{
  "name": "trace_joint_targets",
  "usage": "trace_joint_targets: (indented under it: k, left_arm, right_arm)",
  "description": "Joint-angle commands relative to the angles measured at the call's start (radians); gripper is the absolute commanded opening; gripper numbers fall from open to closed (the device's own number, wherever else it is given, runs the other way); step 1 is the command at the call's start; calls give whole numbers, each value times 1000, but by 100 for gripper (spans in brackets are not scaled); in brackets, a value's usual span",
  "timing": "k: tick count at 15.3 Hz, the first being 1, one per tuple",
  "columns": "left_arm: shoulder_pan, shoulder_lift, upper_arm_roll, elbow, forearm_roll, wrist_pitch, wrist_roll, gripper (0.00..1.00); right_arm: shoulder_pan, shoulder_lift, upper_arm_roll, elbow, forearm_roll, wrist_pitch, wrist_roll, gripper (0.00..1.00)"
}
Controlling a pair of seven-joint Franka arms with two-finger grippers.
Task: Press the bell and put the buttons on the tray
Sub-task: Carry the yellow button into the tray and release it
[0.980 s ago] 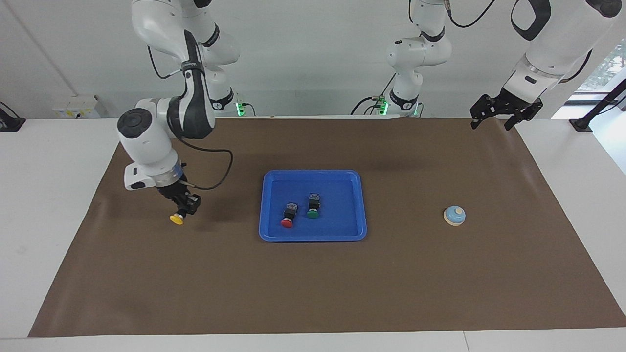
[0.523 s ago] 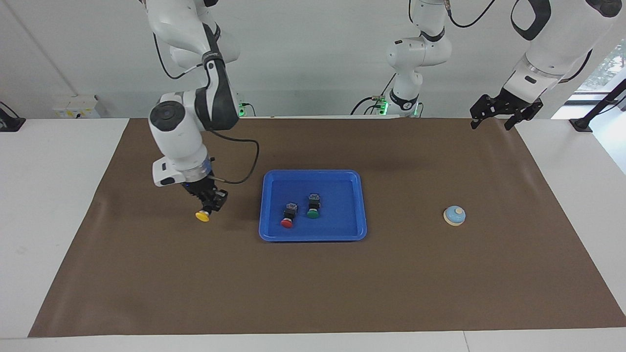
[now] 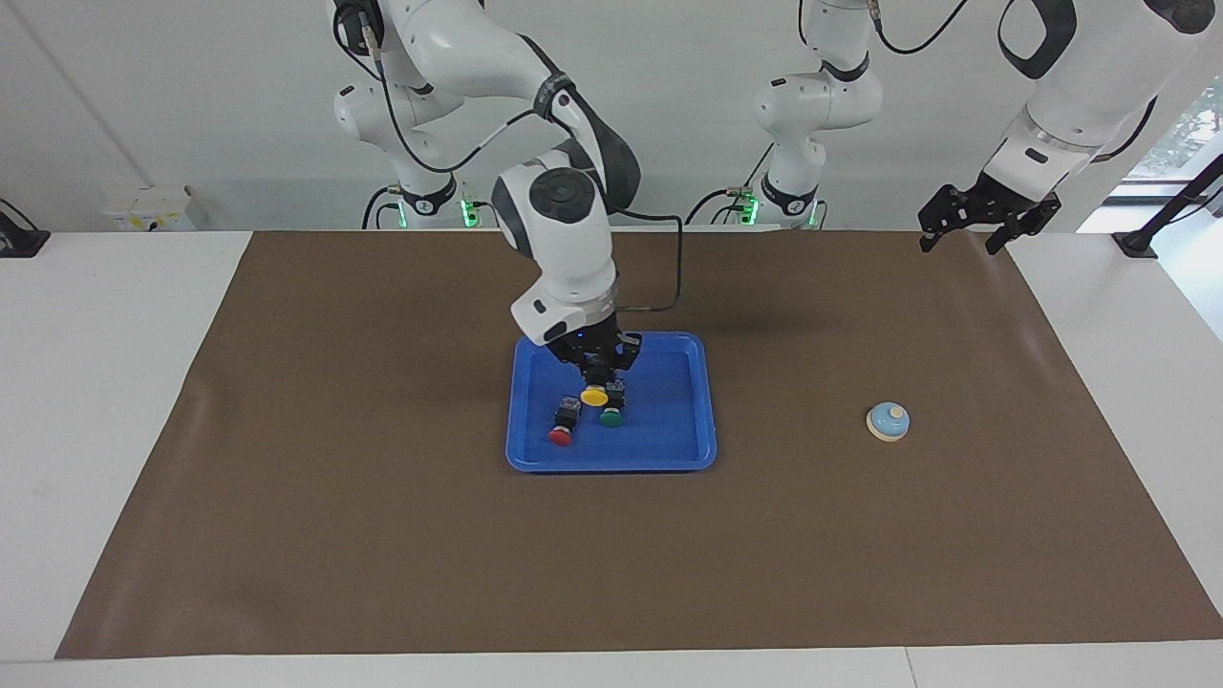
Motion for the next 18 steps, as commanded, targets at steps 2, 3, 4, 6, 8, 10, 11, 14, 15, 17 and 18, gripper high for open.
trace_joint_targets:
  k: [2, 3, 4, 6, 8, 10, 11, 14, 15, 17, 18]
  left_arm:
    - [-4, -2, 5, 9, -2, -8, 6, 100]
    - [-4, -2, 5, 9, -2, -8, 6, 100]
    - [-4, -2, 5, 9, -2, -8, 6, 100]
    - [-4, -2, 5, 9, -2, -8, 6, 100]
    - [-4, -2, 5, 9, 0, -8, 6, 100]
    - [-4, -2, 5, 9, -2, -8, 6, 100]
    - [-4, -2, 5, 9, -2, -8, 6, 100]
    - [-4, -2, 5, 9, -2, -8, 6, 100]
    - [-4, -2, 5, 9, -2, -8, 6, 100]
    - [-4, -2, 5, 9, -2, -8, 6, 100]
    - [-4, -2, 5, 9, -2, -8, 6, 100]
  right_arm:
    - [57, 54, -6, 23, 3, 95, 2, 0]
    - [65, 58, -6, 15, 0, 105, 1, 0]
    - [77, 73, -6, 15, -1, 114, 1, 0]
    - [102, 98, -6, -9, -10, 170, -9, 0]
    - [100, 98, -6, -51, -12, 223, -12, 0]
    - [94, 100, -6, -62, -7, 233, -12, 0]
    - [94, 101, -6, -65, -4, 237, -10, 0]
    - [97, 101, -6, -71, 5, 237, 4, 35]
    - [99, 101, -6, -69, 5, 235, 7, 99]
    - [102, 100, -6, -57, 5, 218, 36, 100]
    - [102, 100, -6, -46, 5, 198, 44, 100]
